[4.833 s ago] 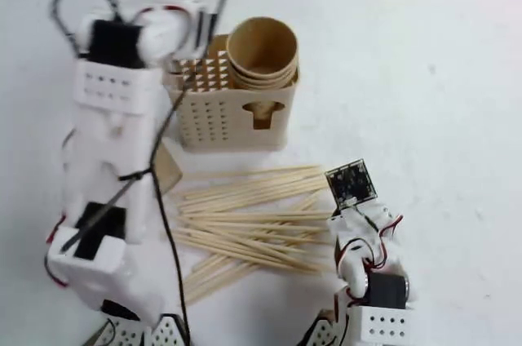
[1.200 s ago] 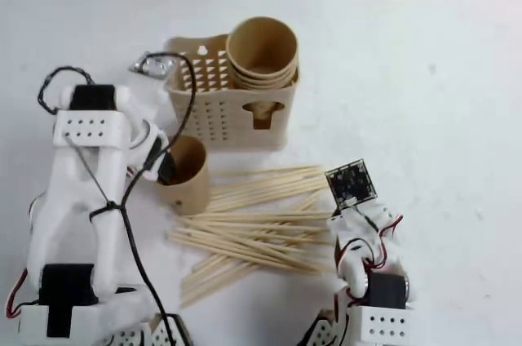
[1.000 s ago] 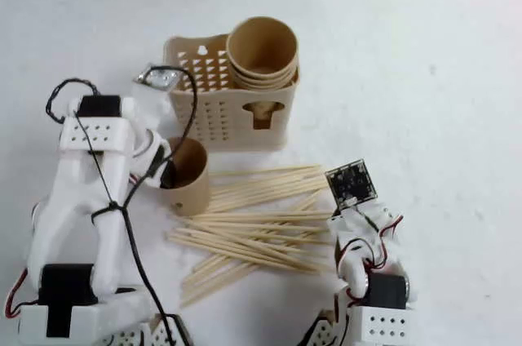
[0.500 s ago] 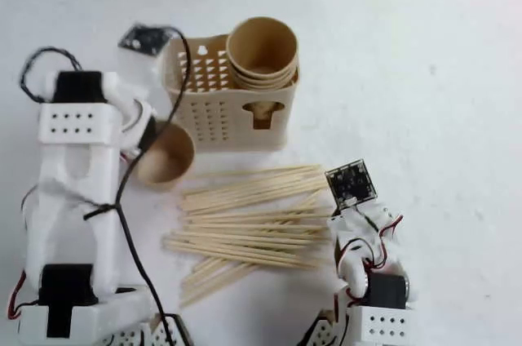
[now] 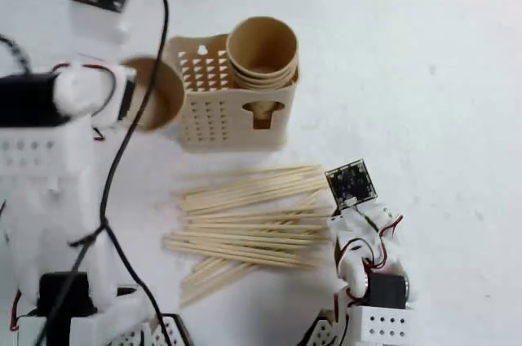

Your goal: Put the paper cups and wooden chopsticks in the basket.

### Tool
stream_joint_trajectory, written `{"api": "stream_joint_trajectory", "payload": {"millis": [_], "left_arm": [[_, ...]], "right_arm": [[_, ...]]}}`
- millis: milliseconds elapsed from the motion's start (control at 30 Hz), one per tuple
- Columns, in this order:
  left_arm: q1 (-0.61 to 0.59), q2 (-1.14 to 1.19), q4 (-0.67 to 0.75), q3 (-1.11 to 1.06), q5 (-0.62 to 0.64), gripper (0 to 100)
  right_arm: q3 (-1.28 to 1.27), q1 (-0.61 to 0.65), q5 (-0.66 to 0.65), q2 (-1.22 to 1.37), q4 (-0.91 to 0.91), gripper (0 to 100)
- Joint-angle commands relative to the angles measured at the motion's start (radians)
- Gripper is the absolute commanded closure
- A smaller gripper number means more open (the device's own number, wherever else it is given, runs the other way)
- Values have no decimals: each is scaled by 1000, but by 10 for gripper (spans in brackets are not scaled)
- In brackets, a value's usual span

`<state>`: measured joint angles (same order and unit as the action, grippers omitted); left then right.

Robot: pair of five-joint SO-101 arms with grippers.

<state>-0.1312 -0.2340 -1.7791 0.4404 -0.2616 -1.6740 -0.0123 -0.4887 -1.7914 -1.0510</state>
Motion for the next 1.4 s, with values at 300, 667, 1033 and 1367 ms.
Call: {"api": "stream_joint_trajectory", "payload": {"millis": [300, 667, 1033, 1367], "left_arm": [[360, -62, 133, 382, 264, 977], [450, 183, 318, 222, 302, 976], [392, 364, 328, 233, 302, 960], [352, 383, 334, 333, 296, 838]], "right_arm": [[-8, 31, -9, -10, 22, 981], [-8, 31, -9, -10, 22, 981], [-8, 30, -9, -10, 22, 981], [-8, 31, -9, -10, 22, 981]]}}
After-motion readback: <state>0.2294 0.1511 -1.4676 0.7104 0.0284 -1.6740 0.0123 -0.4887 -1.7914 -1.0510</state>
